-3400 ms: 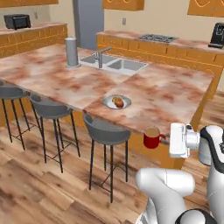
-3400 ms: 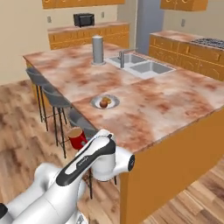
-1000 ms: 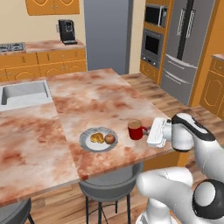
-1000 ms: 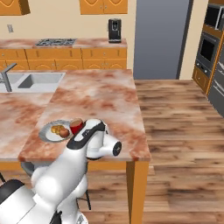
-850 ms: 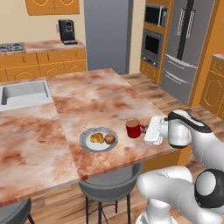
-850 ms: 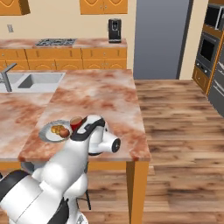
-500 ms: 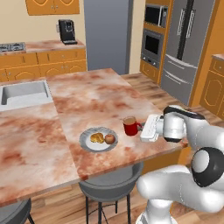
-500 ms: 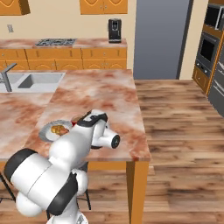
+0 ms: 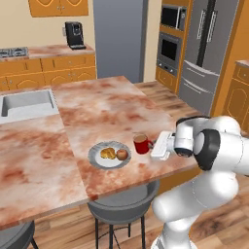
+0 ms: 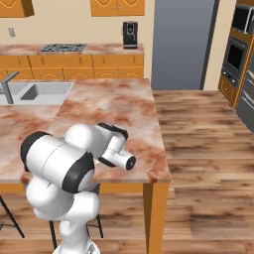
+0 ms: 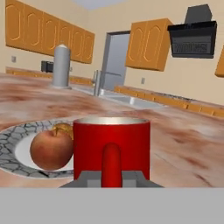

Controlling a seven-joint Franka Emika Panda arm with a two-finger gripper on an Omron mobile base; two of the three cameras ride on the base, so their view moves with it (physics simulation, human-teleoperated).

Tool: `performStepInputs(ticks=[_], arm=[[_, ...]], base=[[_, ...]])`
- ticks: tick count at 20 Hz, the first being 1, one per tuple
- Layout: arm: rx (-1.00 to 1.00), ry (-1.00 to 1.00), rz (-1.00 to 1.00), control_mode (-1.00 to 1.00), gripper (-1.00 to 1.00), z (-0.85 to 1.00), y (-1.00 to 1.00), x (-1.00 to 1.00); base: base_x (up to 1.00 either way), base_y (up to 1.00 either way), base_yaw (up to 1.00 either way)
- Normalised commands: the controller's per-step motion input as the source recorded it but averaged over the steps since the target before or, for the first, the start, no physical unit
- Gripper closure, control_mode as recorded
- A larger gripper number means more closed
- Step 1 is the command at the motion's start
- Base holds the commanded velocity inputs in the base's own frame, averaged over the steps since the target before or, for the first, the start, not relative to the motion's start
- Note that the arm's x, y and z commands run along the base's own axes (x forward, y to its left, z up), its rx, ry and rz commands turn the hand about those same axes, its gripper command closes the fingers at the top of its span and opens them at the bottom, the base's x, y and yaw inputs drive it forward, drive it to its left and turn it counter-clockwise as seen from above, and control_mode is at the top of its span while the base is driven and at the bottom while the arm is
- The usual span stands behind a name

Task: Pick up the brewed coffee from the coffee machine and place it next to the breakfast plate on the dining counter.

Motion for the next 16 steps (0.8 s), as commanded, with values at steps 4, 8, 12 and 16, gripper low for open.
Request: performStepInputs(ticks=[4,8,12,16], arm=[[0.0,0.0,0.0,-1.0,1.0,-0.42,-0.08,0.23],[0.0,0.0,0.0,-1.0,1.0,-0.35,-0.13,0.22],[0.0,0.0,0.0,-1.0,1.0,-0.28,-0.02,0.3],[-0.02,0.0,0.0,-1.0,-1.0,-0.07,0.1,0.09]], base=[[0.0,0.0,0.0],[0.0,0.0,0.0],[0.0,0.0,0.0],[0.0,0.0,0.0]])
